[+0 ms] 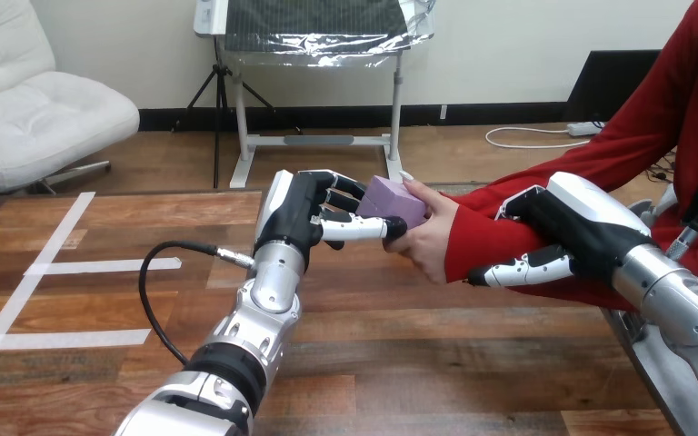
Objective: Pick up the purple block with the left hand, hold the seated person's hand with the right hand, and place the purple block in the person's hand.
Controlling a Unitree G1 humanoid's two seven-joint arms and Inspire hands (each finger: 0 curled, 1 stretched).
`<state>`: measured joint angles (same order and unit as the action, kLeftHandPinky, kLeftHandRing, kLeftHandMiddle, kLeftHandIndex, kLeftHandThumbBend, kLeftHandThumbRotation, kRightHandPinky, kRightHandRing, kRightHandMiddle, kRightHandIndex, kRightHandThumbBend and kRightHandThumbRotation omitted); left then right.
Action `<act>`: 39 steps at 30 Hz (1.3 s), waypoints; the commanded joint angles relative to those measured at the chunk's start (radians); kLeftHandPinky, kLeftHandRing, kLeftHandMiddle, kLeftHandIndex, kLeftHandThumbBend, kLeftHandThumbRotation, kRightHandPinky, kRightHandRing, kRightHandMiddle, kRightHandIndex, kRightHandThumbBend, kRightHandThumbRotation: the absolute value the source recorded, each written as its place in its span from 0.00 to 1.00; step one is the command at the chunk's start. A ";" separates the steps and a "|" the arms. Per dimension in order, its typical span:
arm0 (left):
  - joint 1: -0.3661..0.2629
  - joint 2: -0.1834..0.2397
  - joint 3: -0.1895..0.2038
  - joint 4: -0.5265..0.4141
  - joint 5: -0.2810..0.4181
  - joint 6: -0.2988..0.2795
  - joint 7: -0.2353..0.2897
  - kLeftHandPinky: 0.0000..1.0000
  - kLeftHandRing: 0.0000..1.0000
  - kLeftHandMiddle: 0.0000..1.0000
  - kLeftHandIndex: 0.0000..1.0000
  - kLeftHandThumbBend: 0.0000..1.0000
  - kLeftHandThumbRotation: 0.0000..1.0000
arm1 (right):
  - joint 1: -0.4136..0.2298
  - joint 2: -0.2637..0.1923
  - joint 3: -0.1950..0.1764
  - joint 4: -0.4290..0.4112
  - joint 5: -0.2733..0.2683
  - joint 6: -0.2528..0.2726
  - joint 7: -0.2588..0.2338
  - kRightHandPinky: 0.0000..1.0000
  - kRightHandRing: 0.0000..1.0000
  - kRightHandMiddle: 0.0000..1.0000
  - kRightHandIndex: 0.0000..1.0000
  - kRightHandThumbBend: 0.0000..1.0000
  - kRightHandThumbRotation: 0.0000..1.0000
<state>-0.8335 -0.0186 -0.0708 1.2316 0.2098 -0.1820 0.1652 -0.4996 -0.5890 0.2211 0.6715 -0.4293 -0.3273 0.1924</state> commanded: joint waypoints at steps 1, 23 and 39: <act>-0.081 -0.030 -0.030 -0.012 0.022 -0.009 -0.013 0.37 0.44 0.48 0.48 0.68 0.00 | -0.074 0.043 -0.012 -0.058 0.026 -0.034 -0.009 0.35 0.39 0.44 0.46 0.76 0.38; -0.061 -0.015 -0.022 -0.023 0.003 -0.013 -0.118 0.44 0.55 0.57 0.54 0.66 0.05 | -0.068 0.036 -0.016 -0.046 0.030 -0.048 -0.011 0.35 0.40 0.45 0.47 0.77 0.40; -0.034 0.005 0.010 -0.052 -0.042 -0.040 -0.205 0.79 0.83 0.81 0.79 0.68 0.54 | -0.060 0.028 -0.017 -0.051 0.039 -0.042 0.007 0.36 0.41 0.45 0.48 0.79 0.40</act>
<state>-0.8324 0.0025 -0.0598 1.2298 0.1801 -0.1828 -0.0229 -0.4996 -0.5892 0.2153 0.6715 -0.4171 -0.3276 0.1921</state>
